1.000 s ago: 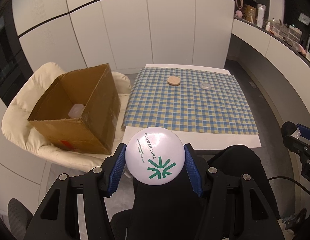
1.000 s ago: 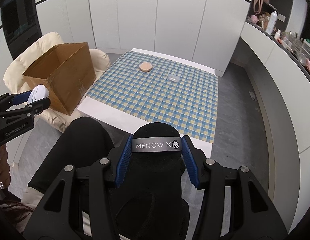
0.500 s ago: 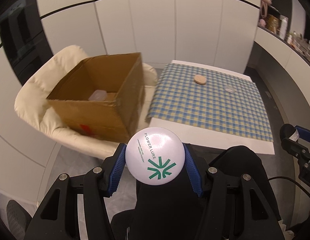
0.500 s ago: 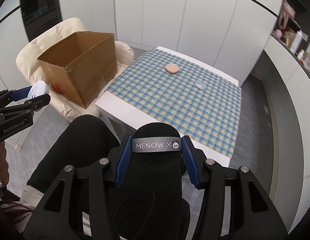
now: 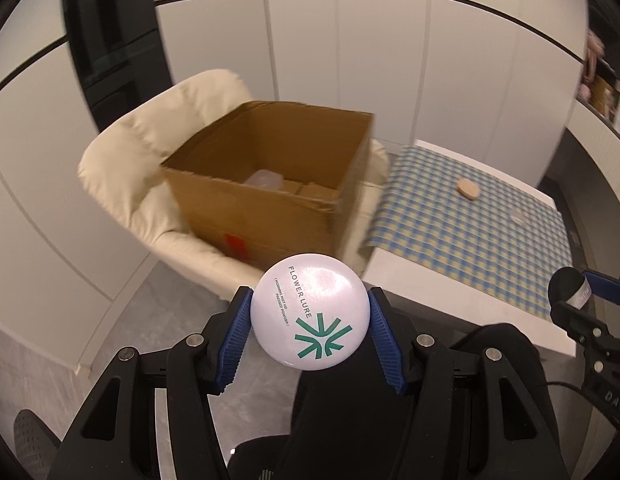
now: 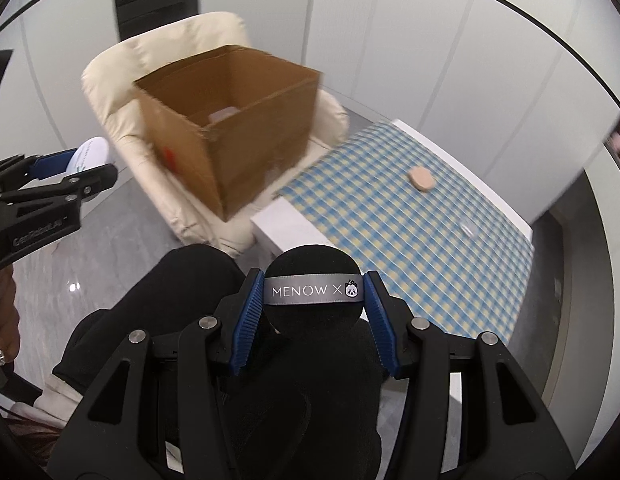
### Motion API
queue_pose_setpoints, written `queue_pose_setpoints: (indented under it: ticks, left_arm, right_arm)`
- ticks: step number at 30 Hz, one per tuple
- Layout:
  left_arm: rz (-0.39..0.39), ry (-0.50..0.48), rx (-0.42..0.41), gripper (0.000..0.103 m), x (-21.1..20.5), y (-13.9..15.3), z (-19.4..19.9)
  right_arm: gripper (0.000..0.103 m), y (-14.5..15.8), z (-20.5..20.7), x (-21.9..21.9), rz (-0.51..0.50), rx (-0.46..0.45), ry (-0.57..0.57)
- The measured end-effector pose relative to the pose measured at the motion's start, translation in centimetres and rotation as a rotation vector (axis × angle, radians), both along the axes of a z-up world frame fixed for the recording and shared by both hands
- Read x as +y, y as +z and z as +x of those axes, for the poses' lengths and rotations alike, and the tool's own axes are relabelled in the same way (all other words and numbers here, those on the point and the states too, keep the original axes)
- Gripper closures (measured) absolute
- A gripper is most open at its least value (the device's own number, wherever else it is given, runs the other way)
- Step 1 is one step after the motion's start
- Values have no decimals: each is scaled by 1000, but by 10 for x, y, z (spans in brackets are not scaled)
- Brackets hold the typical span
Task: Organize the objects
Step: 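Carry the white compact and the black compact toward the cardboard box, then lower both compacts into the box and open both tools to drop them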
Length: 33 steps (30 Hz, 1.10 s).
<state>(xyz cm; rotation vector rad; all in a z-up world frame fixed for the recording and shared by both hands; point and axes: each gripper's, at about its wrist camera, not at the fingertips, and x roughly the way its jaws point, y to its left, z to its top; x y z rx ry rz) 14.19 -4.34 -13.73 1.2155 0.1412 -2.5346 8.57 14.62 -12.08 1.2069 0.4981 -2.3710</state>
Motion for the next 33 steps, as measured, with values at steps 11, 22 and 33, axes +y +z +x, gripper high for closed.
queue_pose_setpoints:
  ticks: [11,22,33]
  left_arm:
    - [22,76,-9,45,-39,-8,-7]
    - [45,153,2,45,-70,-17,-38]
    - [11,239,38,45,-116,-23,-87]
  right_arm:
    - [50,-7,-17,-53,6,-18,101]
    - [50,-13,-50,-73,-15,-38,104]
    - [50,-13,-122,-118,-56,-5,106]
